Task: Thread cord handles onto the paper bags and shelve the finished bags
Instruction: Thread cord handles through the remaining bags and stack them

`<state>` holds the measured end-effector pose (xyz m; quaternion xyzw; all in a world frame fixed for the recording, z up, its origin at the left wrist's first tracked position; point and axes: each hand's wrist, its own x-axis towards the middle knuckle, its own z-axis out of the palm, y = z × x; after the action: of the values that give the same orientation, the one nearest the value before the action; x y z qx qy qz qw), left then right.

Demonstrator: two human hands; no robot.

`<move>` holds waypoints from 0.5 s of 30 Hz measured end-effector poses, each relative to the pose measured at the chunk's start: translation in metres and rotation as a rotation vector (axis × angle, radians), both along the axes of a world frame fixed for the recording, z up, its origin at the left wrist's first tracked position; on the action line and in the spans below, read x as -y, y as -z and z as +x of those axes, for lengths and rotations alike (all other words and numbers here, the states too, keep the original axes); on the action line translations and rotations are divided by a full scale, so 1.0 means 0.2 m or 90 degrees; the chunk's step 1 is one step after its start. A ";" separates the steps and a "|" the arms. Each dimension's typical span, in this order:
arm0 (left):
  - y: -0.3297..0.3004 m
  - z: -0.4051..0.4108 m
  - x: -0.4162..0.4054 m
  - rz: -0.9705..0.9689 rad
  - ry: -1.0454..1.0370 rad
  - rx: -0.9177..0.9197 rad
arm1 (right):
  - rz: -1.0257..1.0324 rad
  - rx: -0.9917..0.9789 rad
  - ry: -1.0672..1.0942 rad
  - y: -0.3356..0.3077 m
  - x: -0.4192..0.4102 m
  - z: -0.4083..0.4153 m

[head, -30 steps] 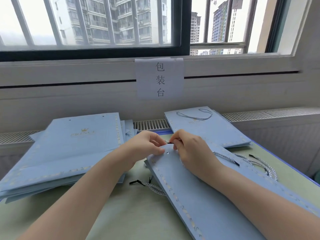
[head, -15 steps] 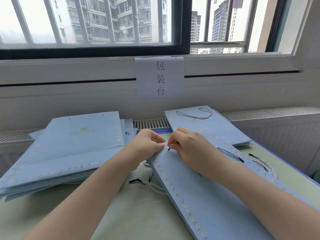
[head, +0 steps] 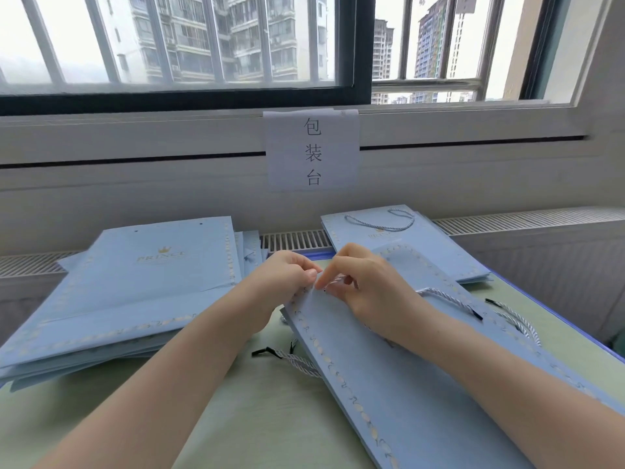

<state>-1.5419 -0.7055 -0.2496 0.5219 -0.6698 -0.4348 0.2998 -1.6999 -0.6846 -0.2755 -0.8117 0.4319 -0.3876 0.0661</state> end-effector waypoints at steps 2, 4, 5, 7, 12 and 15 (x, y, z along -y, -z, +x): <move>0.00 -0.01 0.00 0.002 -0.006 -0.002 | 0.011 0.017 0.017 0.00 0.00 0.00; -0.01 -0.01 0.01 0.006 -0.008 -0.004 | 0.010 0.004 0.025 0.00 0.00 0.00; 0.00 -0.01 0.02 0.006 -0.006 -0.004 | 0.012 -0.007 0.026 -0.01 0.00 0.00; 0.00 -0.02 0.02 0.009 -0.013 -0.008 | 0.019 -0.021 0.021 0.00 -0.01 0.00; 0.00 -0.04 0.02 0.027 -0.057 -0.039 | 0.012 -0.015 0.023 -0.01 -0.01 0.00; 0.00 -0.03 0.02 0.021 -0.063 -0.040 | 0.005 -0.010 0.020 -0.01 -0.01 0.00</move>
<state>-1.5474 -0.7097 -0.2495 0.5453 -0.6262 -0.4465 0.3334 -1.6997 -0.6822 -0.2733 -0.8077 0.4464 -0.3805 0.0598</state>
